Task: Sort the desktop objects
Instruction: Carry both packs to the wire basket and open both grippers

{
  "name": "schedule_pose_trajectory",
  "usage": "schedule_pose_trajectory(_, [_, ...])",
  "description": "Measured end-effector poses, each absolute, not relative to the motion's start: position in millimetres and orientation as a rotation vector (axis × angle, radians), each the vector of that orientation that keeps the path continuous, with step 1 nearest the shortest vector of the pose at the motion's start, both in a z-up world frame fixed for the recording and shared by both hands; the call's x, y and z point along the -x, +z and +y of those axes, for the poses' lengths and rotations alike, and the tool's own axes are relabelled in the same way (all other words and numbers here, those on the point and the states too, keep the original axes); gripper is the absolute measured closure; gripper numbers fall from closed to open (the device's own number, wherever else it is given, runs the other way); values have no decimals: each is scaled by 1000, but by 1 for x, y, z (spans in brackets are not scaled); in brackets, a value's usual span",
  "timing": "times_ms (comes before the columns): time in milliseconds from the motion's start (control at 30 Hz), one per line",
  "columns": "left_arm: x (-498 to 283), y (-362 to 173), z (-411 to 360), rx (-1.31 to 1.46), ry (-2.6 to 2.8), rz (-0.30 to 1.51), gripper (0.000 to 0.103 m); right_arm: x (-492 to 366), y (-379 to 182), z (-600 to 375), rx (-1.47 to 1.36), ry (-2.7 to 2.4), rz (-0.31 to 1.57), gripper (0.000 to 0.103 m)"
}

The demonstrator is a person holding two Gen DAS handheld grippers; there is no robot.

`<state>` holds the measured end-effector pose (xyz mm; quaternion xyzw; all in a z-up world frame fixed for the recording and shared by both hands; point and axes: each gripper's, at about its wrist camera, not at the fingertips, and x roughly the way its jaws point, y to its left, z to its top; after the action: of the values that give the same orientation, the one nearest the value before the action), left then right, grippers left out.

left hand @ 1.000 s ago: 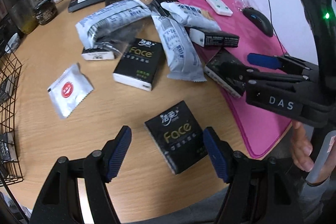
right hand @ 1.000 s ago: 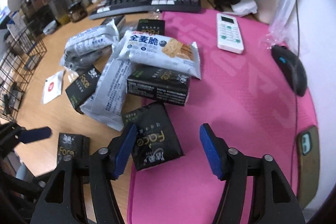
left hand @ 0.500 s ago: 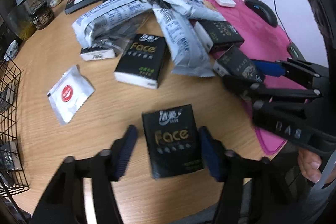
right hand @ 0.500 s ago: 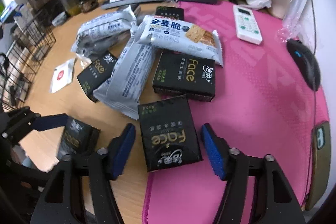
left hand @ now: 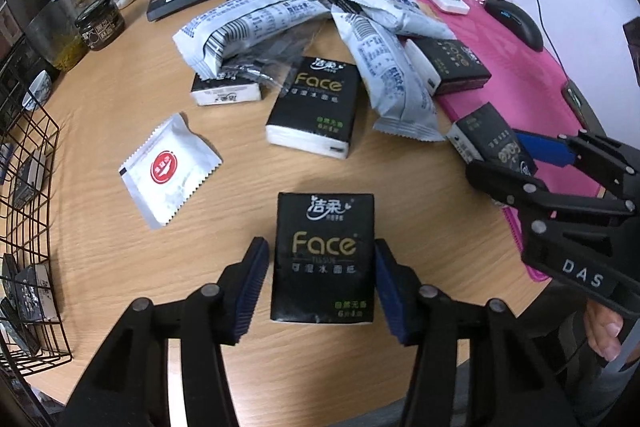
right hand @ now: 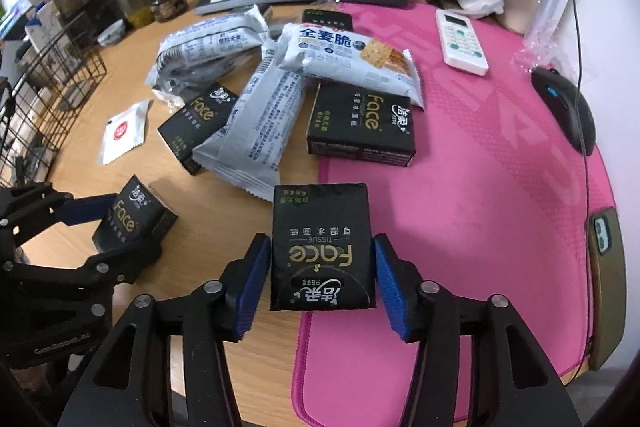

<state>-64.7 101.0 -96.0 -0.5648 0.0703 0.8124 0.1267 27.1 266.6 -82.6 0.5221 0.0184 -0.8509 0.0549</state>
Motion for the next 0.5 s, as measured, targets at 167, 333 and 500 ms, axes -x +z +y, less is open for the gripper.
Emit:
schedule_pose_trajectory(167, [65, -96, 104, 1630, 2366, 224, 51, -27, -84, 263, -1593, -2587, 97, 56])
schedule_pose_trajectory(333, [59, -76, 98, 1573, 2405, 216, 51, -27, -77, 265, -1579, -2583, 58, 56])
schedule_pose_trajectory(500, [49, -34, 68, 1469, 2508, 144, 51, -30, -52, 247, -1502, -2557, 35, 56])
